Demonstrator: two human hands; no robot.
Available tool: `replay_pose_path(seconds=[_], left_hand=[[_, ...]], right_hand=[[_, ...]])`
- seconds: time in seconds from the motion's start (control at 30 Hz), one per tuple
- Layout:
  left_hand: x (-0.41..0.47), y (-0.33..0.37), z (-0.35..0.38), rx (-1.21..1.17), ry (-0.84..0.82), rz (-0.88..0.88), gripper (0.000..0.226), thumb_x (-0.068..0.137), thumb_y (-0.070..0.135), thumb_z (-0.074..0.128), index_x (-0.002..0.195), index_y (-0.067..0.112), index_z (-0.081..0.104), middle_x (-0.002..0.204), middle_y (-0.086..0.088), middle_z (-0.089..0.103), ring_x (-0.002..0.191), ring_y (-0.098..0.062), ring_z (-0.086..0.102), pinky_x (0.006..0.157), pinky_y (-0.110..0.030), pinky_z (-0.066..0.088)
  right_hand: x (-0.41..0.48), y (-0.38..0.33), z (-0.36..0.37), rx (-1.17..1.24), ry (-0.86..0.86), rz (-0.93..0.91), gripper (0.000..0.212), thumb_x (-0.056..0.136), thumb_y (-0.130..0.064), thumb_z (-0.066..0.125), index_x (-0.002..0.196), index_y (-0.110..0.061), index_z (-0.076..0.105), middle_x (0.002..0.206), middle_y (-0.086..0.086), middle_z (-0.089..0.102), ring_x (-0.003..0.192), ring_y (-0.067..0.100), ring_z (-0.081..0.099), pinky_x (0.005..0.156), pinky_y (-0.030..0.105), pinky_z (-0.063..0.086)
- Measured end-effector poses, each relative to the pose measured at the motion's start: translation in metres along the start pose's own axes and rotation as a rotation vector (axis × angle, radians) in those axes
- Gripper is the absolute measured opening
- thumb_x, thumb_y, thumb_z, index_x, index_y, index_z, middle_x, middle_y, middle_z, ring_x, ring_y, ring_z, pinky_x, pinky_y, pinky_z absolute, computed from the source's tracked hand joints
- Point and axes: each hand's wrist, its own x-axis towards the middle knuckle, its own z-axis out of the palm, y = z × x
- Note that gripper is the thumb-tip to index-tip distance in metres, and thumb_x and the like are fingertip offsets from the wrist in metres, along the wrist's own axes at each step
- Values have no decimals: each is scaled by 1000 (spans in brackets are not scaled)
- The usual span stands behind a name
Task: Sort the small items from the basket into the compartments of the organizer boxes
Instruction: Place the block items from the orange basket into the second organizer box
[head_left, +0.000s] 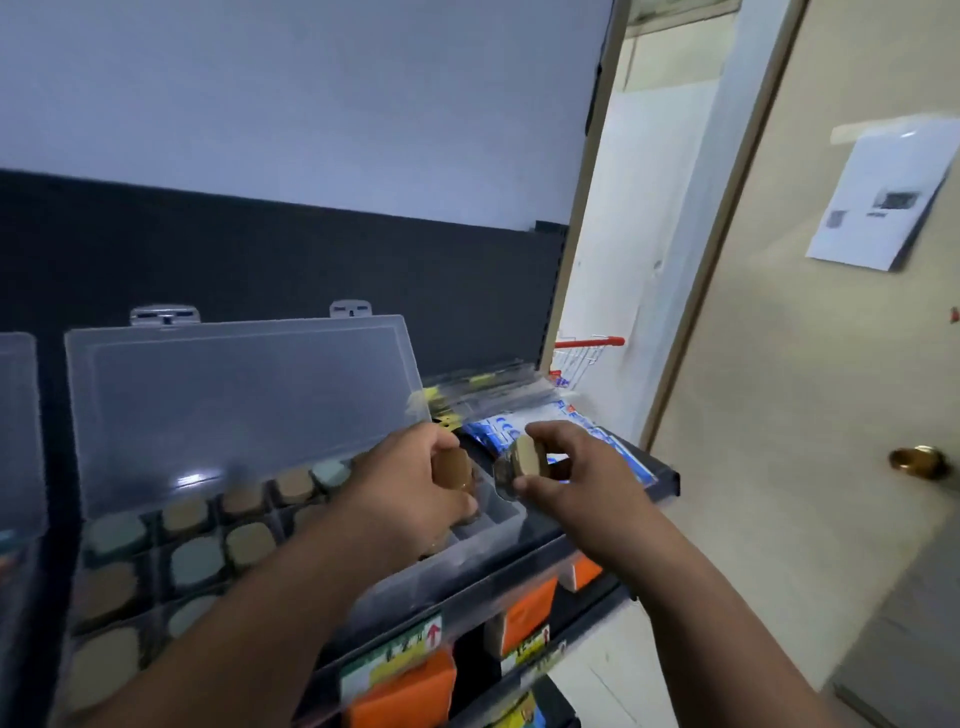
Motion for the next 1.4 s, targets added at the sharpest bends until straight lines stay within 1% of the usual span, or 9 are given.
replay_pose_path(seconds=[0.23,0.33,0.43,0.57,0.8,0.9,1.03,1.2,1.4], left_hand=[[21,9,38,291,140,-115,32,66,29,79,94,26,63,103,7,57,101,-18,53,86,-35,50],[24,13,49,448,190,-159,37,70,35,76,103,31,60,108,8,53,104,-17,49,87,-38,49],[26,14,58,524,224,-208,42,75,33,72,114,30,57,114,7,49,108,-18,45,90,-38,47],[28,15,61,590,241,-266,39,76,34,71,112,30,58,115,3,48,106,-19,44,89,-37,46],[30,11,67,644,193,-337,42,76,37,70,116,32,58,121,1,45,111,-21,41,93,-40,43],[30,10,69,633,157,-362,46,78,40,67,122,35,54,125,1,48,118,-23,39,98,-43,40],[31,9,73,661,166,-349,38,81,42,61,118,34,56,119,1,50,115,-25,41,92,-40,39],[26,8,77,733,241,-261,35,86,37,58,120,31,54,119,3,49,115,-21,38,89,-37,35],[14,-1,82,770,267,-47,18,94,24,48,103,27,63,104,9,58,102,-12,46,87,-31,38]], right_hand=[[53,37,-8,-93,-304,-167,47,81,-19,75,124,-25,57,117,-7,55,99,9,58,82,19,45],[66,46,-4,-140,-413,-254,36,80,-18,73,114,-23,63,107,-7,57,96,9,58,83,21,46],[77,53,4,-199,-508,-294,46,77,-20,75,121,-22,62,113,-2,58,99,11,58,83,20,46],[85,60,11,-205,-567,-332,56,74,-25,76,127,-22,58,118,0,57,102,13,58,85,21,45],[93,68,19,-204,-613,-343,58,74,-29,79,127,-25,57,119,-3,56,103,12,57,89,26,48],[96,68,19,-171,-625,-362,51,74,-29,80,120,-26,60,113,-3,55,98,11,57,83,24,47],[95,70,18,-169,-619,-389,52,74,-32,80,121,-29,58,107,-6,51,93,9,54,76,21,41],[87,73,15,-154,-522,-504,42,81,-28,73,121,-28,59,108,-9,48,94,6,49,75,18,37],[77,84,21,-228,-385,-686,20,90,-23,62,108,-20,68,112,-2,63,105,17,52,89,31,43]])
